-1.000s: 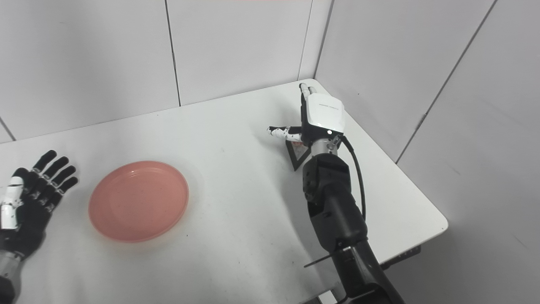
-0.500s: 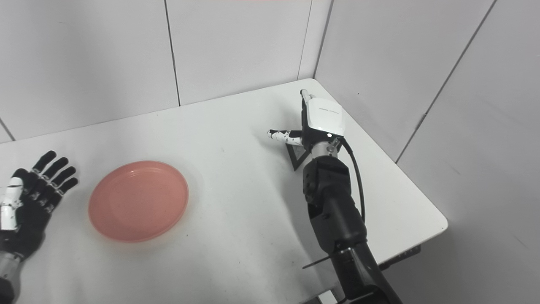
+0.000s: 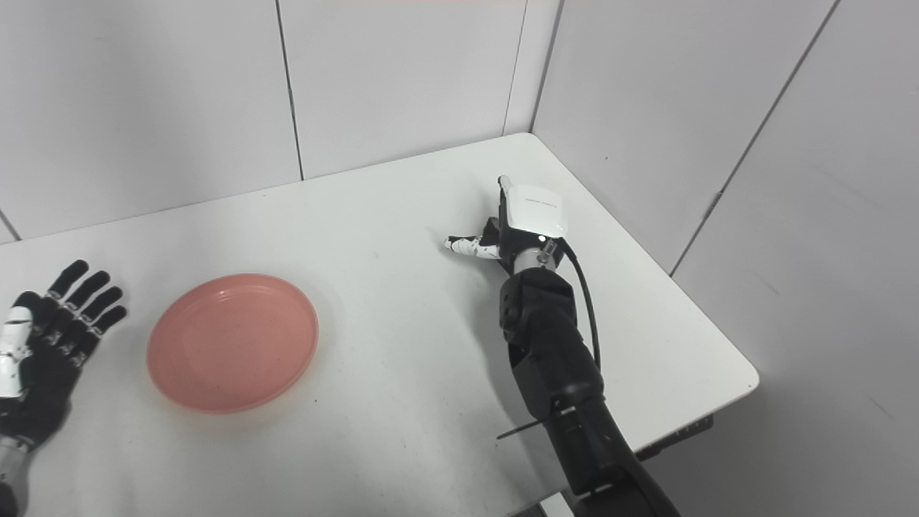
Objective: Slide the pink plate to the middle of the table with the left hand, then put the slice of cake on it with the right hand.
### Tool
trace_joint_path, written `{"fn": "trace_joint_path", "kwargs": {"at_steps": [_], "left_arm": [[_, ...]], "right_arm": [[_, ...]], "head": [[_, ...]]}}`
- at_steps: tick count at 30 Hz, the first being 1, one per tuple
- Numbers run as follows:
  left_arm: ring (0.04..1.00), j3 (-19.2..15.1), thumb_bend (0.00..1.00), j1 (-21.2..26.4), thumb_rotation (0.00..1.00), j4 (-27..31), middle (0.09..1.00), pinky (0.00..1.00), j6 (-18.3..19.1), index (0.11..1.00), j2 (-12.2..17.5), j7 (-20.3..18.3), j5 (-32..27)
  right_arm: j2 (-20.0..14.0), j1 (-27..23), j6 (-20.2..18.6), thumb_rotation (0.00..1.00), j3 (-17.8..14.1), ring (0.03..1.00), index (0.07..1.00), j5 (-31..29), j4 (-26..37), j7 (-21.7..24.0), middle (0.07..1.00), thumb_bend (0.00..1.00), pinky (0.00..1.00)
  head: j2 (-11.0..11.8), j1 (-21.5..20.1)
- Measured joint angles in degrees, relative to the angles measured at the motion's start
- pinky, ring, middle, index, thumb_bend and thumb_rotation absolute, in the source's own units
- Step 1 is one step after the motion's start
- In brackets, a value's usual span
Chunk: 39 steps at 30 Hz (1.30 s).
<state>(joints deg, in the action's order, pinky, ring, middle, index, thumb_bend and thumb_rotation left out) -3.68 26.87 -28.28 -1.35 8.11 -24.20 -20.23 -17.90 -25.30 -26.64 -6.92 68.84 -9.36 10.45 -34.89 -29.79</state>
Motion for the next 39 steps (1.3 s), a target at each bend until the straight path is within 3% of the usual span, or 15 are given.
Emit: {"fn": "trace_joint_path", "kwargs": {"at_steps": [12,18,24,29,31,32,33,34,36,37,39], "left_arm": [[0.887,0.0,0.48,-0.6,0.99,0.9,0.902,0.88,0.3,0.881,0.2,0.0,0.0],[0.889,0.1,0.47,-0.8,0.99,1.3,0.904,0.89,0.3,0.884,0.3,0.0,0.0],[0.886,0.2,0.47,-1.0,1.0,1.7,0.901,0.88,0.4,0.885,0.3,0.2,0.0],[0.889,0.3,0.47,-1.0,1.0,1.8,0.905,0.89,0.4,0.887,0.3,0.3,0.0],[0.888,0.3,0.47,-1.0,1.0,1.8,0.904,0.88,0.4,0.886,0.3,0.3,0.0],[0.887,0.3,0.47,-1.0,1.0,1.8,0.903,0.88,0.4,0.885,0.3,0.3,0.0],[0.885,0.4,0.47,-1.1,1.0,1.9,0.901,0.88,0.4,0.883,0.3,0.4,0.0],[0.884,0.4,0.47,-1.1,1.0,1.9,0.9,0.88,0.4,0.882,0.3,0.4,0.0],[0.884,0.4,0.47,-1.2,1.0,2.1,0.899,0.87,0.4,0.882,0.3,0.5,0.0],[0.883,0.4,0.47,-1.2,1.0,2.1,0.899,0.87,0.4,0.882,0.3,0.5,0.0],[0.885,0.4,0.47,-1.3,1.0,2.3,0.899,0.88,0.5,0.882,0.3,0.6,0.0]], "right_arm": [[0.1,-0.8,0.0,0.72,-1.6,0.743,0.916,1.6,-2.9,-0.1,0.877,0.9,0.53],[0.2,-0.8,0.0,0.7,-2.7,0.744,0.909,2.6,-1.7,2.9,0.88,0.89,0.54],[1.6,-0.3,0.0,0.62,-3.9,0.76,0.881,5.3,2.2,7.4,0.87,0.87,0.56],[2.4,0.5,0.0,0.46,-4.4,0.711,0.827,5.9,3.6,9.2,0.823,0.81,0.51],[2.4,0.5,0.0,0.3,-4.5,0.41,0.755,5.1,3.7,9.2,0.543,0.73,0.3],[2.3,0.6,0.0,0.29,-4.6,0.393,0.749,4.2,3.8,9.2,0.526,0.72,0.29],[2.3,0.6,0.0,0.22,-4.7,0.348,0.648,3.5,3.8,9.2,0.469,0.67,0.25],[2.2,0.6,0.0,0.18,-5.0,0.339,0.571,2.7,3.8,9.2,0.452,0.59,0.25],[2.2,0.5,0.0,0.14,-5.2,0.349,0.505,1.5,3.8,8.8,0.451,0.53,0.26],[2.1,0.5,0.0,0.06,-5.2,0.343,0.516,0.8,3.8,8.4,0.424,0.53,0.25],[2.1,0.3,0.0,0.01,-5.3,0.342,0.531,-0.1,3.7,7.6,0.414,0.52,0.26]], "head": [[-0.5,0.2],[-0.5,0.2],[-0.6,0.4],[-0.6,0.5],[-0.8,0.8],[-0.8,0.8],[-0.9,0.9],[-0.9,0.9],[-1.0,1.0],[-1.0,1.0],[-1.0,1.1]]}}
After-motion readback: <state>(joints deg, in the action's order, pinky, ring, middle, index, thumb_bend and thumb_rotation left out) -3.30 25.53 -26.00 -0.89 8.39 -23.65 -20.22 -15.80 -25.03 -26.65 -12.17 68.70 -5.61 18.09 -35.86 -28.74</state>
